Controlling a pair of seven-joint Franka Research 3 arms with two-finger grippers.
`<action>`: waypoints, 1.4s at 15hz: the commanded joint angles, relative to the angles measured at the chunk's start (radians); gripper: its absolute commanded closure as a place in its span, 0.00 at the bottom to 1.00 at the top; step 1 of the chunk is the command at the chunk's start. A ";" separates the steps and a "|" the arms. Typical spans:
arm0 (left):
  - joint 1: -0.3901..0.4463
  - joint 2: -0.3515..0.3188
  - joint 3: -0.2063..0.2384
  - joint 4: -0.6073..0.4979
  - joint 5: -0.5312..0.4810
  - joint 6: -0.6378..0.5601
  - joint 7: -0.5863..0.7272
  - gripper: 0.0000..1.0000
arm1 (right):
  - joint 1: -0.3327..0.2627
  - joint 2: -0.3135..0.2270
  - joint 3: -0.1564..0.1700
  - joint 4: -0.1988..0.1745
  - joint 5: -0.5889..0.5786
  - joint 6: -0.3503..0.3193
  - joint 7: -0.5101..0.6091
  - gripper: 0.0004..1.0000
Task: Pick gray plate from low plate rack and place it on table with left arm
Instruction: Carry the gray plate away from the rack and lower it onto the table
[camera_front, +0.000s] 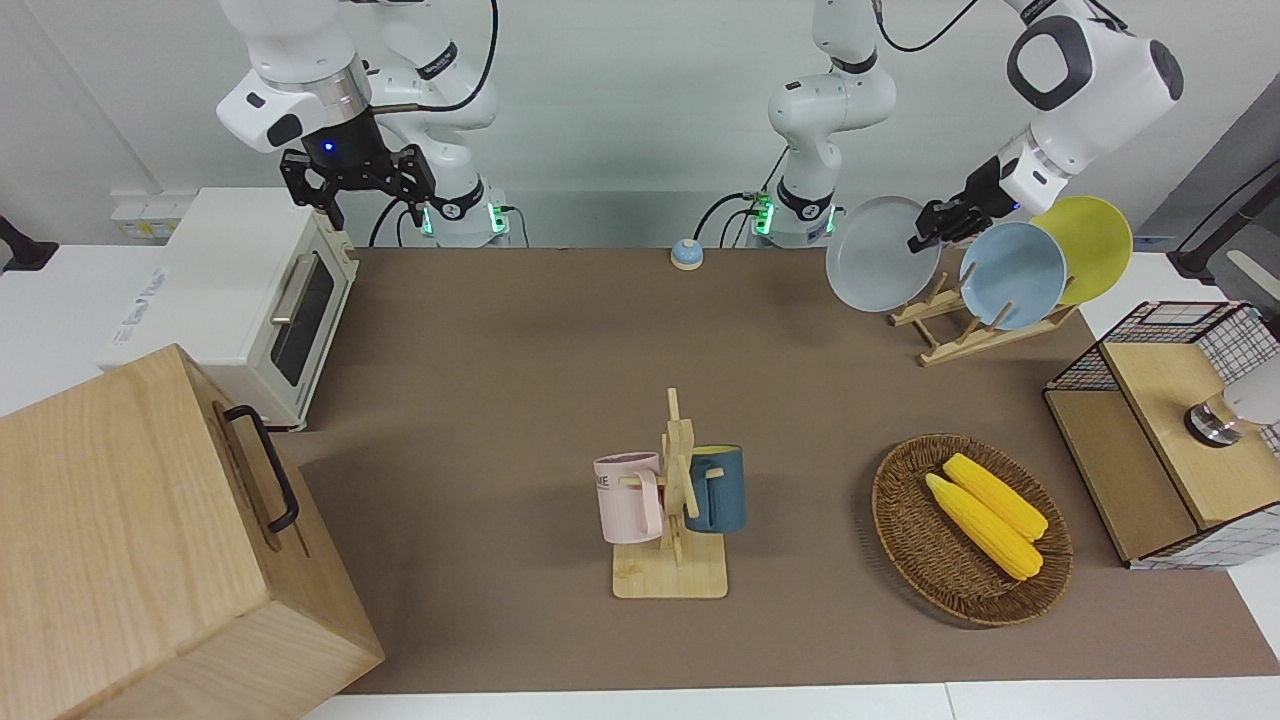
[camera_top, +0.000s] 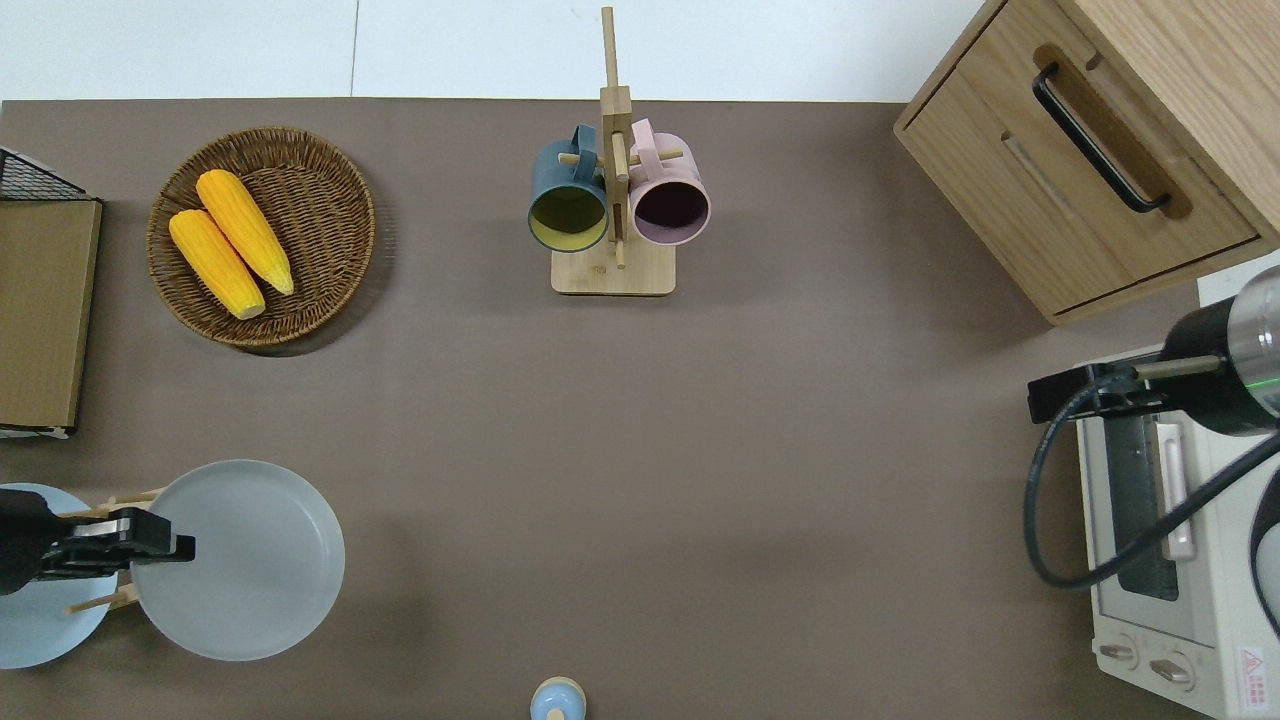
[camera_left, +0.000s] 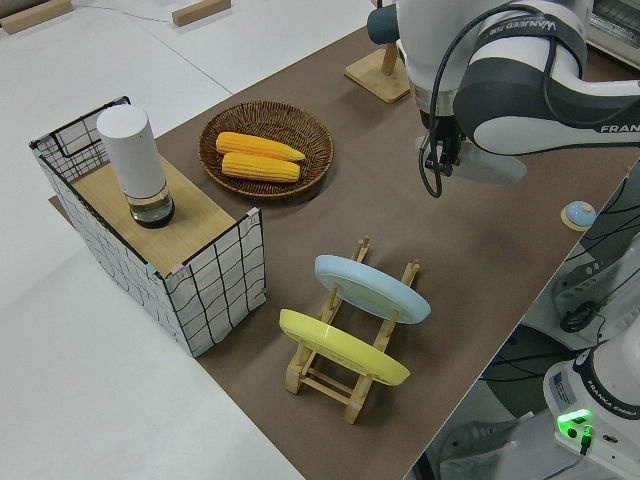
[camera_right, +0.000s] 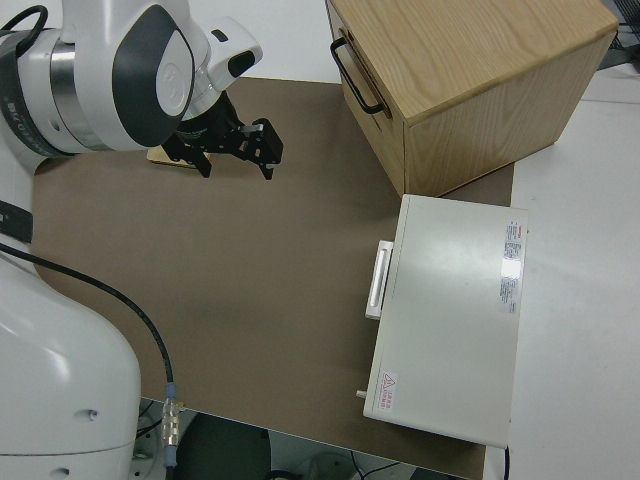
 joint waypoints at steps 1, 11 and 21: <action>0.007 0.028 0.002 -0.066 -0.099 0.035 0.015 1.00 | -0.007 -0.002 0.007 0.006 0.007 -0.014 0.000 0.01; 0.009 0.110 0.002 -0.215 -0.299 0.216 0.288 1.00 | -0.007 -0.002 0.007 0.006 0.007 -0.014 0.000 0.01; 0.009 0.197 0.002 -0.306 -0.409 0.363 0.534 1.00 | -0.007 -0.002 0.005 0.006 0.007 -0.014 0.000 0.01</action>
